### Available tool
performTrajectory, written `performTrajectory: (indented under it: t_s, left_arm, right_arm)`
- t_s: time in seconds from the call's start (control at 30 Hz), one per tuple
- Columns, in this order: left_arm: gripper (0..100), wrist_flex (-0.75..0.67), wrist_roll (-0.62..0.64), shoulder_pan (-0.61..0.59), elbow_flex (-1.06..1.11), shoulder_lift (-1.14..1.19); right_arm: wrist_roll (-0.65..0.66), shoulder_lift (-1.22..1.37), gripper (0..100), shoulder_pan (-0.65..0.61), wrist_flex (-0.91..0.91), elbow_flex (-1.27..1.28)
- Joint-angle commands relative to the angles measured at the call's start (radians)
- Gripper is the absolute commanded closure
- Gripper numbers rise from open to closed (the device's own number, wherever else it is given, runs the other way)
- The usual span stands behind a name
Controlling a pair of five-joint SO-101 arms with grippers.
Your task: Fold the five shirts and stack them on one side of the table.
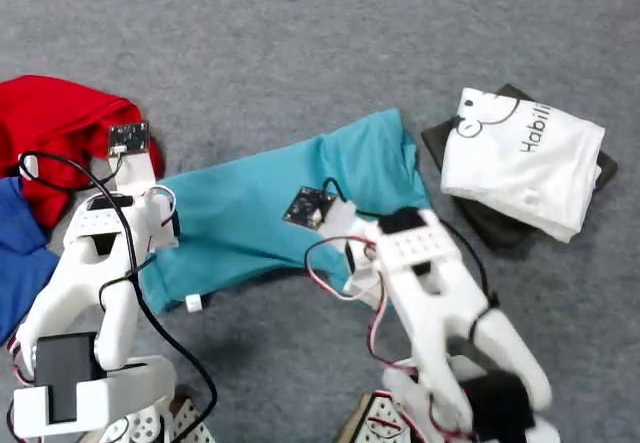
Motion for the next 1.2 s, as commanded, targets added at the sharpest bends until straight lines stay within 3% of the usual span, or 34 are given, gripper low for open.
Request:
performTrajectory:
  t_s: [0.0, 0.2, 0.53, 0.83, 1.07, 1.17]
  left_arm:
    - [95, -0.012, 0.008, -0.009, -0.043, -0.002]
    - [95, 0.035, 0.006, -0.017, -0.081, -0.01]
    - [98, 0.071, 0.0, -0.017, -0.14, -0.001]
    - [98, 0.003, -0.002, -0.081, -0.169, 0.142]
    - [98, 0.176, -0.003, -0.094, -0.385, 0.306]
    - [98, 0.184, -0.003, -0.095, -0.427, 0.34]
  right_arm:
    - [-0.003, -0.143, 99.5, 0.018, 0.006, -0.019]
    - [-0.005, -0.054, 99.5, 0.096, 0.0, -0.364]
    - [-0.009, 0.802, 99.5, 0.182, 0.031, -1.113]
    - [-0.005, 1.446, 99.5, 0.237, 0.296, -2.011]
    - [0.0, 1.735, 99.5, 0.236, 0.589, -2.681]
    - [0.063, 1.722, 99.5, 0.22, 0.672, -2.684]
